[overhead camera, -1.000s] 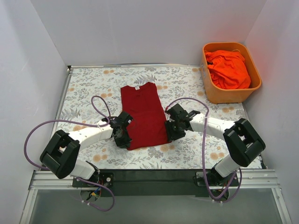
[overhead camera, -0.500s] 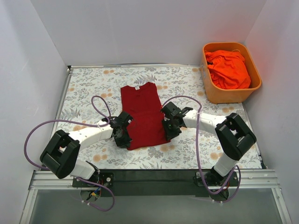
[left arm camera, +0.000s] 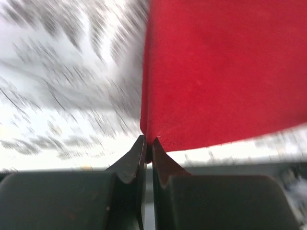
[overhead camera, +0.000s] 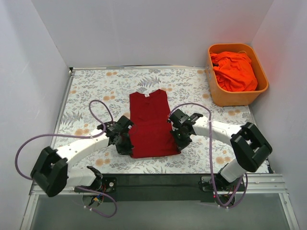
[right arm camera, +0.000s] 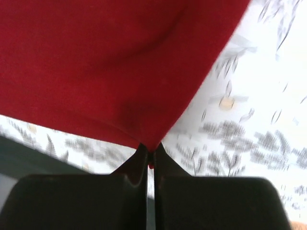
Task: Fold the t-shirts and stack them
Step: Fold the tshirt
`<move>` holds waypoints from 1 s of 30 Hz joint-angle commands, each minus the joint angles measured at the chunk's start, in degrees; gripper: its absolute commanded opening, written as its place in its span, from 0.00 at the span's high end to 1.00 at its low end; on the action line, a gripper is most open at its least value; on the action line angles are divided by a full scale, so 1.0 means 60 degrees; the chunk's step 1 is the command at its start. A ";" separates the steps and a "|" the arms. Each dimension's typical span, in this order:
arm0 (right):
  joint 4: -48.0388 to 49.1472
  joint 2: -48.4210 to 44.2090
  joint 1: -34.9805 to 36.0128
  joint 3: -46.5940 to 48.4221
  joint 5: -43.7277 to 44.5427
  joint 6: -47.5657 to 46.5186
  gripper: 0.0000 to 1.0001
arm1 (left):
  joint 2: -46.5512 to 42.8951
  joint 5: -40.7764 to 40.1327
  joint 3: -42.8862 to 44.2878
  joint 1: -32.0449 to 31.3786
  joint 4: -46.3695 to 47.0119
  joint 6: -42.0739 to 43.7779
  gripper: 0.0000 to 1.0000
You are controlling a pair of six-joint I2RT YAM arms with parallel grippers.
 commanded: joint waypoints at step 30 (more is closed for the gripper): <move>-0.6098 0.0214 0.0155 0.6562 0.1298 -0.2002 0.99 | -0.1897 -0.2665 0.2350 -0.1387 -0.2458 -0.1779 1.00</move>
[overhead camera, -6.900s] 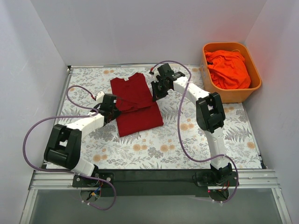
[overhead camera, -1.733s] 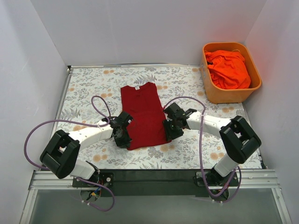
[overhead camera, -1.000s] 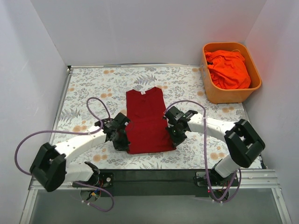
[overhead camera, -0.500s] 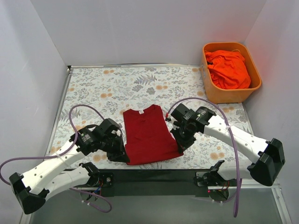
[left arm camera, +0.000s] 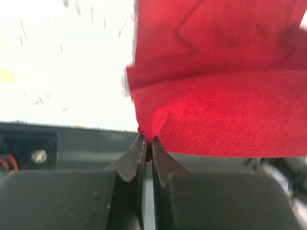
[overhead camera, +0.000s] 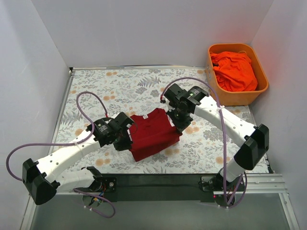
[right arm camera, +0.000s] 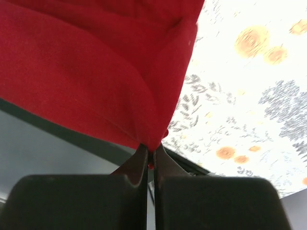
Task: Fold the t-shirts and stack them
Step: Fold the tshirt
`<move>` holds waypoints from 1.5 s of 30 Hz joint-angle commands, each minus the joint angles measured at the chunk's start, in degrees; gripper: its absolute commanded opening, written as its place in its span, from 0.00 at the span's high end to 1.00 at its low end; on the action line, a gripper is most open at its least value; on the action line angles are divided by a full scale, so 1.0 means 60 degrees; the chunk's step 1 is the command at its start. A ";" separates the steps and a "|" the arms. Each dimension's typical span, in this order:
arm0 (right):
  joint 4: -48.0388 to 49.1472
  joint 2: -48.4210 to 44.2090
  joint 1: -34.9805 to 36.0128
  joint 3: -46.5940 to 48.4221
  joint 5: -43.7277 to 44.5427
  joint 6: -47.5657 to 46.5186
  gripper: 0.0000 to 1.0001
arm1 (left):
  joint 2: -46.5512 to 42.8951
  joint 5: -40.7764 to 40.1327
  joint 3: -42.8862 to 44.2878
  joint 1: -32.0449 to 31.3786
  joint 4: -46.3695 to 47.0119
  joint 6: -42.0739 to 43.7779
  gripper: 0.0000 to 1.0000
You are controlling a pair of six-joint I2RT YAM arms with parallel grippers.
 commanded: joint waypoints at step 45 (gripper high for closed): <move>0.4505 0.4553 -0.2546 0.1588 -0.0592 -0.0817 0.70 | 0.3526 -0.3076 -0.0993 0.2616 0.6452 0.2325 0.64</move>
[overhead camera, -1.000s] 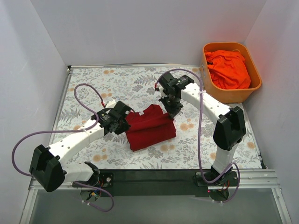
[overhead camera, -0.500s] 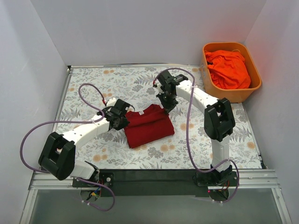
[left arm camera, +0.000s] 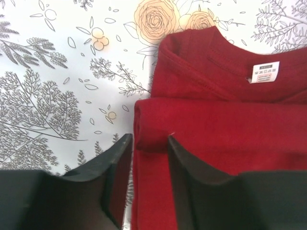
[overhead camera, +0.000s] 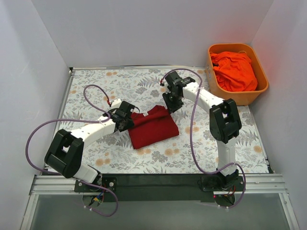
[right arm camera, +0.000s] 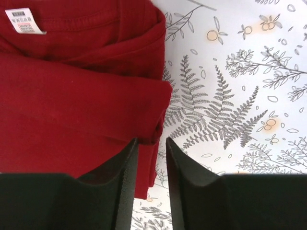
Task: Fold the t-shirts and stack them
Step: Fold the tshirt
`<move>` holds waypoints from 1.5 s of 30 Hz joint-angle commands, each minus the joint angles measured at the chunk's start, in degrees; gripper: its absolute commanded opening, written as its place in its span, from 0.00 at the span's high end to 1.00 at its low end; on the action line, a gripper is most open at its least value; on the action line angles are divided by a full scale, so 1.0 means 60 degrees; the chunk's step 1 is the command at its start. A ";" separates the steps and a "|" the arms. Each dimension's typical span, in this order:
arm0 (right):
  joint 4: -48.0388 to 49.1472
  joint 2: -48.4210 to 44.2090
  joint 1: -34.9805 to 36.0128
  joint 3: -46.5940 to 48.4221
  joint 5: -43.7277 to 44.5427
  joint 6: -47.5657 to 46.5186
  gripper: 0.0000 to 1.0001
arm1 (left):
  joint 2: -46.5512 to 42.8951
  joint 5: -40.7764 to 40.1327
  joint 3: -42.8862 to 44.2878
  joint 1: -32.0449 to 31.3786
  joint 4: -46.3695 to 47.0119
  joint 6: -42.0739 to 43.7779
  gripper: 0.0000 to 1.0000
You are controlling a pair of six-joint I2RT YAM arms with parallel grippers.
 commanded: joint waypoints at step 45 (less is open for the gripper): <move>0.9775 -0.0654 -0.1655 -0.3843 -0.6556 0.3774 0.64 | 0.1567 0.2440 0.1827 0.1479 0.2410 0.1796 0.35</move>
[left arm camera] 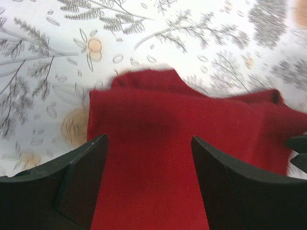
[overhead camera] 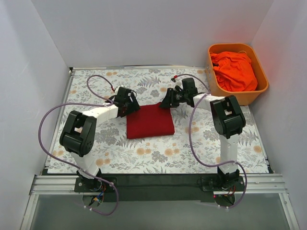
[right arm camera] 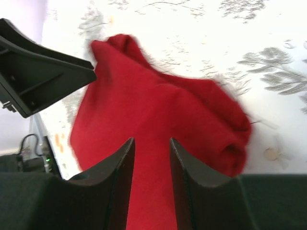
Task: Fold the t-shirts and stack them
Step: Fold the tshirt
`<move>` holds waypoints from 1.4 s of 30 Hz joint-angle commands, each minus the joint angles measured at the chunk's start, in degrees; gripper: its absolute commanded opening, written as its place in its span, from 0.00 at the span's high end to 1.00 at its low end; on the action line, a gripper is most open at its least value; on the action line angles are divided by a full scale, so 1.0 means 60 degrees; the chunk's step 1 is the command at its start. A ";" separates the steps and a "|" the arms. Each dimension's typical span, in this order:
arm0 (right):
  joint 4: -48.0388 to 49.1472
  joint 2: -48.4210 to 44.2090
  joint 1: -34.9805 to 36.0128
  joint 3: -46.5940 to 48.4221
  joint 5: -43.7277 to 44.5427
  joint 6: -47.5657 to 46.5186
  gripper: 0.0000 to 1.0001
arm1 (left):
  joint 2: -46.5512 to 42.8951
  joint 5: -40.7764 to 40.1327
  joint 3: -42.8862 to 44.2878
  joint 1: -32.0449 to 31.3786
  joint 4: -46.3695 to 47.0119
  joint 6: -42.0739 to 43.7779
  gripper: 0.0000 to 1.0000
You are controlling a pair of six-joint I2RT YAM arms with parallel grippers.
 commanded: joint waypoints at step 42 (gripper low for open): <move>0.1702 -0.0679 -0.0583 -0.5025 -0.2348 0.0666 0.65 | -0.3438 0.2495 -0.4757 0.0103 -0.0601 -0.2806 0.77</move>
